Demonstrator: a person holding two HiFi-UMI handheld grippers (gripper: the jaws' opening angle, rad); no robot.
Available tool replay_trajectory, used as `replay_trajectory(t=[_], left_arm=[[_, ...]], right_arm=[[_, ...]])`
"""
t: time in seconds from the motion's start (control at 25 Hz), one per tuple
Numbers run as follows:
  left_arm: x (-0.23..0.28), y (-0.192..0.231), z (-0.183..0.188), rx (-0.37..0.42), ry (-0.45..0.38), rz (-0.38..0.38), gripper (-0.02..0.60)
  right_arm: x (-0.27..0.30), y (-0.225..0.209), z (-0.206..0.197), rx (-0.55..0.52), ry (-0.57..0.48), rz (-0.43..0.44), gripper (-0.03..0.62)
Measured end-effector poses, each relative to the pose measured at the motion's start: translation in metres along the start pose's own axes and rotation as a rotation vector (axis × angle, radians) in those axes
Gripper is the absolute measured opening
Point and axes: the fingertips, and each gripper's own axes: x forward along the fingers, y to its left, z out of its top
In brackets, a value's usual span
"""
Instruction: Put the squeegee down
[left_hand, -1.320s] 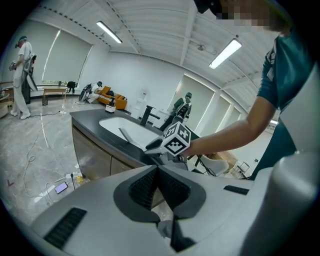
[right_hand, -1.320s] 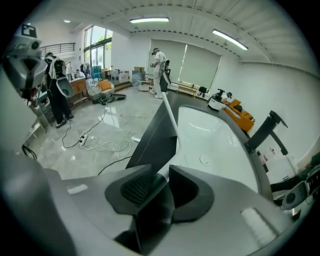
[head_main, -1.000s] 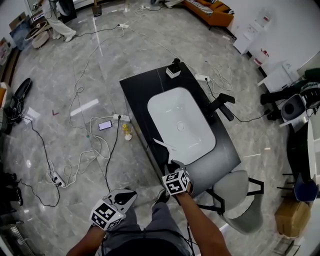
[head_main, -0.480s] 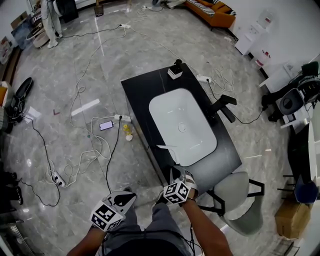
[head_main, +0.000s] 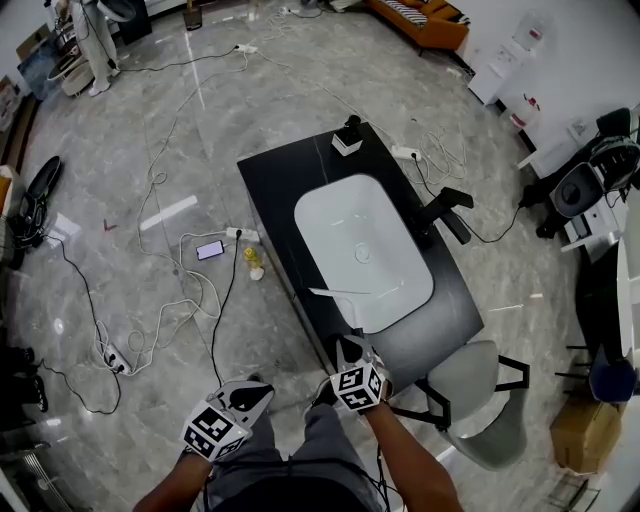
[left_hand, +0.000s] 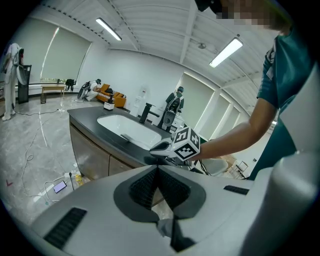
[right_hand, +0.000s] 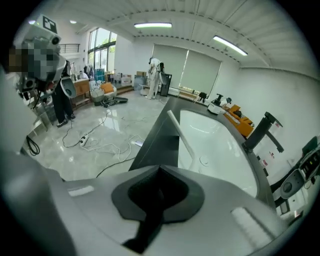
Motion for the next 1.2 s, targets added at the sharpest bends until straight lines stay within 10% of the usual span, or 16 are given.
replay_trajectory(t=[0.2,0.4,0.72,1.2], left_arm=[[0.000,0.005,0.004,-0.002,0.000,0.003,0.005],[0.002,0.005,-0.001,-0.004,0.007,0.001,0.005],[0.005,0.004,-0.008,-0.009,0.013,-0.001,0.005],[0.015,0.003,-0.009,-0.007,0.027,-0.011,0.005]], right_arm=[[-0.012,-0.018,0.018,0.170,-0.111,-0.042,0.009],[0.002,-0.024,-0.015,0.101,0.050,-0.124,0.013],[0.000,-0.037,-0.024,0.059,0.085,-0.250,0.198],[-0.006,-0.049,-0.018,0.294,-0.061,-0.149,0.190]])
